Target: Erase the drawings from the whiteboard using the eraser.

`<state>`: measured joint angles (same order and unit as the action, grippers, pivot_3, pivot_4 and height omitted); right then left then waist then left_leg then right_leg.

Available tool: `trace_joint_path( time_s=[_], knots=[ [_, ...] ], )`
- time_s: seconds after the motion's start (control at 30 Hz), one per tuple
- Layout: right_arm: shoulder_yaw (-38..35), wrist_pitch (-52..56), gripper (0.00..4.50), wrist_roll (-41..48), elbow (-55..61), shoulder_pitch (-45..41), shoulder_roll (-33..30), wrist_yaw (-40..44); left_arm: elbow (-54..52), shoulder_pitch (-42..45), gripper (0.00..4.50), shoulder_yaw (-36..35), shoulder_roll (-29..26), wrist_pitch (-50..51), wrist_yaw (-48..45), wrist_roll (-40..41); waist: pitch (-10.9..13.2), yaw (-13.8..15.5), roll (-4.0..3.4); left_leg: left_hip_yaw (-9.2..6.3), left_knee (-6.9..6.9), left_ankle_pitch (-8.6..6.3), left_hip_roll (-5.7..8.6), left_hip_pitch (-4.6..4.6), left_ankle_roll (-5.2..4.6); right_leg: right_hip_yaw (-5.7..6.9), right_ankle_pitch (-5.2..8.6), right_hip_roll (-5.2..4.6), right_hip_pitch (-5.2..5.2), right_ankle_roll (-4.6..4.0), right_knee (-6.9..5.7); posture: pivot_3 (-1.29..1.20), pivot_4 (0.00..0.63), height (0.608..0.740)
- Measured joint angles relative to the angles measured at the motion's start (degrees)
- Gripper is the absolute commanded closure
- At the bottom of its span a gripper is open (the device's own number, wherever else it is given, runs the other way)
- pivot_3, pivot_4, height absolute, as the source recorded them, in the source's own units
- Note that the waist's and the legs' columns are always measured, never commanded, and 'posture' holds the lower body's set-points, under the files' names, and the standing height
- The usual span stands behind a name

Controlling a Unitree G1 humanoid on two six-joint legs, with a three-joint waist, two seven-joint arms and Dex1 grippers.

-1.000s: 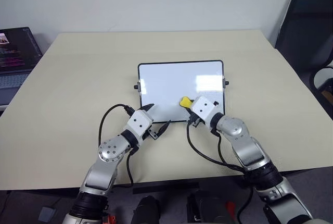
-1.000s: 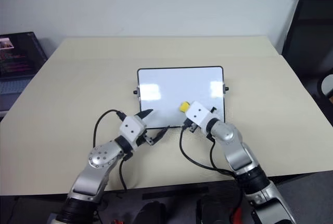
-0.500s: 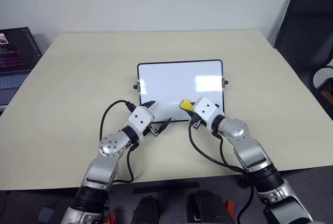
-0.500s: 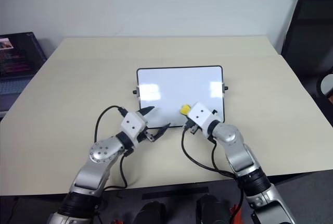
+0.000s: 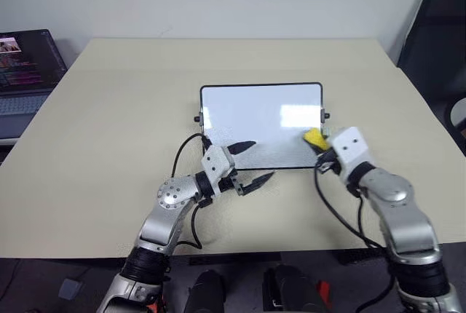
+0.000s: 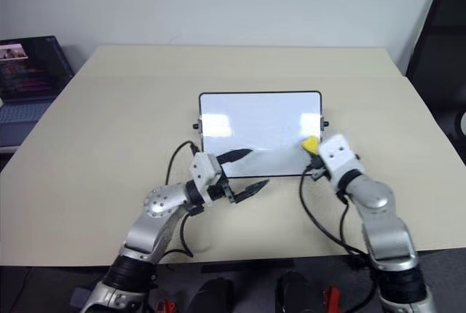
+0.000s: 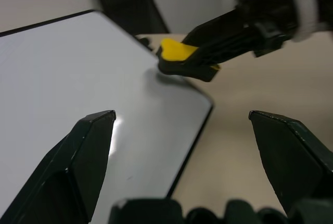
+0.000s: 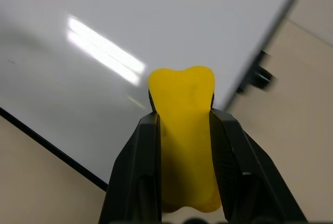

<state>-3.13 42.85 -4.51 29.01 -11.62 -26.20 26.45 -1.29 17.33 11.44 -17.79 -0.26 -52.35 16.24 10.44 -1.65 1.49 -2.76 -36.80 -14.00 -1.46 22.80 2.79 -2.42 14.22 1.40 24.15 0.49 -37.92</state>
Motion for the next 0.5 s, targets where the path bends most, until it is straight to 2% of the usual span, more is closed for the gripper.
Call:
trace_joint_path(
  time_s=[0.17, 0.33, 0.5],
  knots=[
    [-4.01, 8.77, 3.52, 2.36, 2.93, 1.43, -2.69, 0.98, 2.41, 2.52, 0.0, 0.75, 0.08, 2.35, -6.64, 3.55, 0.01, -0.39, -0.01, 0.03, -0.01, 0.0, -0.08, -0.07, -0.01, -0.01, 0.0, 0.17, 0.0, -0.01, -0.06, 0.0, 0.15, 0.74],
    [-11.83, 23.43, 3.52, 6.71, 2.96, -1.5, 1.55, -1.3, 6.1, 5.61, 0.0, 1.85, -0.87, 6.3, -14.72, 6.07, 0.02, -0.38, -0.03, 0.07, -0.03, 0.0, -0.07, -0.06, -0.01, 0.01, 0.0, 0.2, -0.01, -0.01, -0.06, 0.0, 0.15, 0.74],
    [-12.96, 28.14, 3.52, 9.06, 0.48, -2.93, 1.77, -2.39, 9.21, 7.23, 0.0, 1.98, -1.82, 6.91, -18.33, 5.71, 0.02, -0.25, -0.03, 0.05, -0.03, 0.0, -0.06, -0.03, -0.02, 0.01, 0.0, 0.2, 0.0, -0.01, -0.04, 0.0, 0.15, 0.74]
  ],
)
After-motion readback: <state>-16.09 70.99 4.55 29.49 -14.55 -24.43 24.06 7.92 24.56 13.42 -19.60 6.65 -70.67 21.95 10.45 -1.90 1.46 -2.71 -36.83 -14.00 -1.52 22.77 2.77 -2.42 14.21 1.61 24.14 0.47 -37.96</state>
